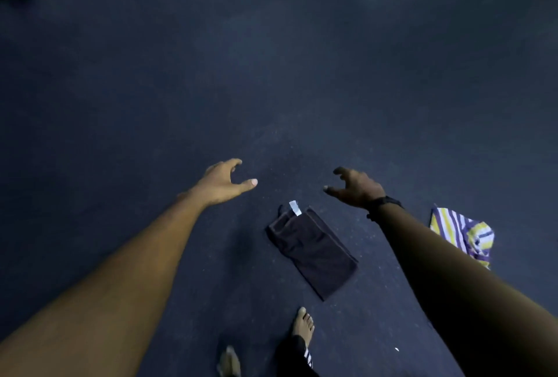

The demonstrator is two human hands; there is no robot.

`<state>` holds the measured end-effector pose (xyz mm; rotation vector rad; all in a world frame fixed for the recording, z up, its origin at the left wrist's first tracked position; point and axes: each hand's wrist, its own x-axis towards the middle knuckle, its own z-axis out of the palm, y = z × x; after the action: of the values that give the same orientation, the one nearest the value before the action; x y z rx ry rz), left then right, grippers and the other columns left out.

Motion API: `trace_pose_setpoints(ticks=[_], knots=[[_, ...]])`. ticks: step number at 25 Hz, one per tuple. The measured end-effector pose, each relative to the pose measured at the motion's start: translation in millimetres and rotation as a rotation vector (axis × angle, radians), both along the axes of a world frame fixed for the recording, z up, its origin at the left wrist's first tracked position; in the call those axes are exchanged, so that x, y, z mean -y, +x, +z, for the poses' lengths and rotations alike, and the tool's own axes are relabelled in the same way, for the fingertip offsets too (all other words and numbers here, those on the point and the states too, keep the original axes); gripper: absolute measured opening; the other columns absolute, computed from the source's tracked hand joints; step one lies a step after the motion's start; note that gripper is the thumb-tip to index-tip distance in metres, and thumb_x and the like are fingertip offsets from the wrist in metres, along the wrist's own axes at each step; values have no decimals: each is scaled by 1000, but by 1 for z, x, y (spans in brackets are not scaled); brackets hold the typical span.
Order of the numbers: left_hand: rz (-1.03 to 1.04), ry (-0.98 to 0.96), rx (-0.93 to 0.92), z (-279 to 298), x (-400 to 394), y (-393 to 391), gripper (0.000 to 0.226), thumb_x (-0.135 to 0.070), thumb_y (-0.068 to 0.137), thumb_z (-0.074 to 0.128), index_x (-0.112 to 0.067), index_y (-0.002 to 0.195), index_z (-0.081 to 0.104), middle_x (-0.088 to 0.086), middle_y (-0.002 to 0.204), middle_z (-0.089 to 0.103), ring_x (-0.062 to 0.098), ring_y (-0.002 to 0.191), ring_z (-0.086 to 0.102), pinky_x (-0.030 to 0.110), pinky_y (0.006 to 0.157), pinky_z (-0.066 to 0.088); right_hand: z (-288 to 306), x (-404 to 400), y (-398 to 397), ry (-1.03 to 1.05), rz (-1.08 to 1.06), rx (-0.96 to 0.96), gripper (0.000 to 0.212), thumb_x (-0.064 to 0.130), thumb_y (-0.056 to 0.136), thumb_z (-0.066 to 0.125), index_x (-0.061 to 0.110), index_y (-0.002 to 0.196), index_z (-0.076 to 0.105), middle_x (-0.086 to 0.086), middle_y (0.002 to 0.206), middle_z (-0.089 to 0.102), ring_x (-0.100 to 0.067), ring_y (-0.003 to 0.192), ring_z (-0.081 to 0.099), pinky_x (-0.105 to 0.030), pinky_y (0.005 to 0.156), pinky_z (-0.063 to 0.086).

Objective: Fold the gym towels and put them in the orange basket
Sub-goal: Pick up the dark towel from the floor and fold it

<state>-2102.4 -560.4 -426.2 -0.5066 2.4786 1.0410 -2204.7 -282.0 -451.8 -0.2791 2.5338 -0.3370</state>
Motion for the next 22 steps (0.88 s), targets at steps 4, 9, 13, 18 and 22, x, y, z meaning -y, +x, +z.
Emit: trace_pose_setpoints(ticks=[4, 9, 13, 18, 22], knots=[[-21, -17, 50, -122, 23, -73, 77, -51, 85, 64, -19, 147, 33, 6, 147, 41, 24, 132, 42, 34, 104, 35, -125, 24, -59, 53, 28, 53, 68, 53, 89, 58, 20, 145, 36, -8, 145, 46, -28, 128, 48, -44, 100, 45], [-90, 23, 146, -315, 38, -125, 77, -55, 84, 62, -24, 148, 31, 2, 149, 39, 22, 133, 40, 36, 105, 36, -321, 42, -101, 64, -19, 129, 62, 49, 90, 57, 20, 143, 39, -8, 142, 48, -29, 126, 49, -42, 98, 44], [-99, 43, 229, -465, 44, -127, 74, -50, 85, 63, -21, 146, 34, 4, 147, 41, 22, 133, 41, 35, 104, 37, -478, 54, -104, 75, -24, 183, 59, 43, 90, 59, 16, 140, 43, -11, 140, 50, -31, 125, 50, -43, 101, 43], [-138, 26, 299, -602, 55, -118, 72, -49, 85, 64, -21, 145, 36, 4, 144, 43, 22, 130, 43, 37, 105, 39, -640, 69, -92, 142, 145, 169, 49, 34, 91, 59, 19, 135, 45, -13, 136, 47, -35, 119, 52, -44, 91, 48], [-167, 12, 348, -655, 69, -102, 72, -49, 85, 64, -21, 145, 36, 5, 143, 44, 22, 129, 44, 36, 103, 40, -703, 79, -78, 330, 326, 67, 55, 37, 87, 64, 21, 135, 43, -12, 135, 34, -34, 118, 44, -43, 84, 46]])
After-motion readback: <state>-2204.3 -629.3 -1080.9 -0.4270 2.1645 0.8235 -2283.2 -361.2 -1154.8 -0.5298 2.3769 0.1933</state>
